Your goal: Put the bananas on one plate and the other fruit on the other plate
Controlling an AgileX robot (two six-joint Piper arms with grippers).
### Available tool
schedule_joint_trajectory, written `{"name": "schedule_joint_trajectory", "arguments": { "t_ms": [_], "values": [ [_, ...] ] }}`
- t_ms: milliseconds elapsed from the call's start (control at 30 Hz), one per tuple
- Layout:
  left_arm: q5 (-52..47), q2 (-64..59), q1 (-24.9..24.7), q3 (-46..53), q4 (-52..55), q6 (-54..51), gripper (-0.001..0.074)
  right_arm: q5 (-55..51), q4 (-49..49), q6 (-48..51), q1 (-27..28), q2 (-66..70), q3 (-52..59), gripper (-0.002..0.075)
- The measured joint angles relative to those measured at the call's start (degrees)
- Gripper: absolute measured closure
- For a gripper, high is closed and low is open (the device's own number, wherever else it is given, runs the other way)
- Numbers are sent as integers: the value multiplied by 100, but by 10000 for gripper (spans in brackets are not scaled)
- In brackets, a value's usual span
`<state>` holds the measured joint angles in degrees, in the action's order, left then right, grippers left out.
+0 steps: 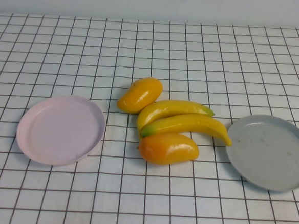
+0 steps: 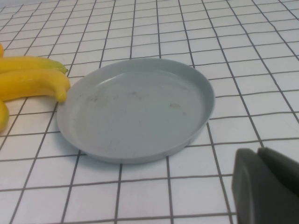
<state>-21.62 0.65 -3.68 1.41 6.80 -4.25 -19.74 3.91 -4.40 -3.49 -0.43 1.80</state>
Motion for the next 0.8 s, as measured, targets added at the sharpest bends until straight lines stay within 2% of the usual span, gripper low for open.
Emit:
{"name": "schedule_joint_trajectory", "arguments": {
  "t_ms": [400,500,567,700,800],
  "values": [
    [0,0,0,0,127,0,738,0,0,0,0,0,0,742],
    [119,0,0,0,-121,203,738,0,0,0,0,0,0,742],
    [443,0,0,0,-753,706,738,0,0,0,0,0,0,742],
    [1594,0,0,0,-2821,2234,738,0,0,0,0,0,0,742],
    [2287,0,0,0,-3589,2633,738,0,0,0,0,0,0,742]
  ]
}}
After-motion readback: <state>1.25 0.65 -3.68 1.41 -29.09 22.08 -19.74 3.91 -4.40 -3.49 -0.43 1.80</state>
